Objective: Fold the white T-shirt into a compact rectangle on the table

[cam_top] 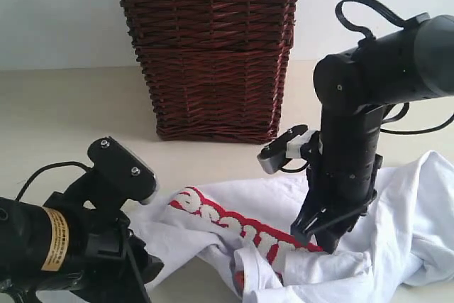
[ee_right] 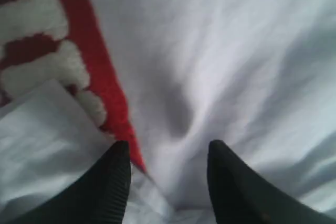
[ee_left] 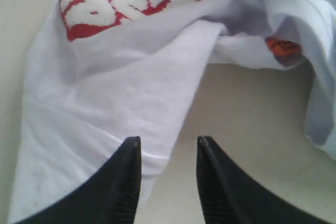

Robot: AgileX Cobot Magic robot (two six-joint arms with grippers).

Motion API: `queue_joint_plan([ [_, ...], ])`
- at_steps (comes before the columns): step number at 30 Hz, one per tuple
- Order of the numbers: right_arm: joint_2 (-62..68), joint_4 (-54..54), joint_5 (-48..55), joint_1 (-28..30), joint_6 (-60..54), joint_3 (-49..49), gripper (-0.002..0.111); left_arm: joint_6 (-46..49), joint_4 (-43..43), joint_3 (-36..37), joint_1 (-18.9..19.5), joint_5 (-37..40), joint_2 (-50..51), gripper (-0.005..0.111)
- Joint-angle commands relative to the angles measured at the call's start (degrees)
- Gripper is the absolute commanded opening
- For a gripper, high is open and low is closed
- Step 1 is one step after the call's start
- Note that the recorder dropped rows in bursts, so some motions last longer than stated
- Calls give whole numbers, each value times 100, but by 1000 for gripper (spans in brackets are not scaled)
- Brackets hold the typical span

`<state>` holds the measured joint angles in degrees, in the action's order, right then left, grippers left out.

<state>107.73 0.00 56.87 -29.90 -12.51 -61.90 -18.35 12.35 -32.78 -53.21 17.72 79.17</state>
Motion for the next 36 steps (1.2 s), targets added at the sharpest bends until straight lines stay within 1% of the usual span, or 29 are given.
queue_joint_plan([
  [1,6,-1096,-618,-13,1098,-5,44,-244,54,187,458,-6,368,36],
  [2,6,-1317,-703,-13,1452,-5,43,-288,54,230,586,-30,526,36],
  [3,6,-1382,-753,-13,1576,-5,43,-288,54,261,679,-30,667,36],
  [5,6,-1329,-749,-13,1531,-5,42,-288,54,283,845,-30,1034,35],
  [7,-24,-1042,-715,-13,1292,-20,42,-288,54,283,882,-72,1316,30],
  [8,-75,-648,-683,-13,921,-69,42,-288,54,283,882,-165,1430,26],
  [10,-206,473,-555,-13,14,-195,42,-288,92,283,882,-347,1570,19],
  [13,-502,2582,14,-13,-1826,-249,43,-288,174,283,882,-520,1608,12],
  [14,-571,3012,243,-49,-2275,-223,43,-315,174,283,882,-548,1596,11],
  [15,-615,3151,399,-111,-2481,-188,43,-315,174,283,882,-566,1582,11],
  [18,-637,2813,416,-506,-2474,-32,45,-326,174,283,882,-659,1343,14],
  [21,-562,2226,-108,-1038,-2123,193,52,-326,174,283,882,-832,858,19],
  [23,-435,1470,-531,-1345,-1476,243,55,-326,174,283,882,-821,393,22],
  [25,-300,519,-913,-1538,-365,243,53,-326,206,283,882,-699,-43,24],
  [26,-233,0,-1033,-1612,284,243,51,-366,206,301,882,-619,-279,24],
  [27,-175,-404,-1085,-1661,879,243,45,-395,206,348,882,-597,-498,24],
  [28,-146,-641,-1087,-1676,1251,230,35,-421,206,406,882,-586,-708,24],
  [29,-132,-743,-1097,-1676,1251,214,24,-446,206,489,882,-586,-897,24],
  [30,-129,-590,-1146,-1676,1137,188,12,-488,206,585,882,-586,-1076,24],
  [31,-129,-392,-1211,-1676,951,148,3,-545,206,675,882,-586,-1217,24],
  [33,-129,433,-1490,-1676,327,26,0,-748,206,910,882,-623,-1521,24],
  [34,-129,985,-1693,-1676,-7,-38,0,-818,206,1035,882,-656,-1642,24],
  [36,-129,2267,-1879,-1676,-1028,-262,0,-927,206,1296,882,-782,-1937,24],
])
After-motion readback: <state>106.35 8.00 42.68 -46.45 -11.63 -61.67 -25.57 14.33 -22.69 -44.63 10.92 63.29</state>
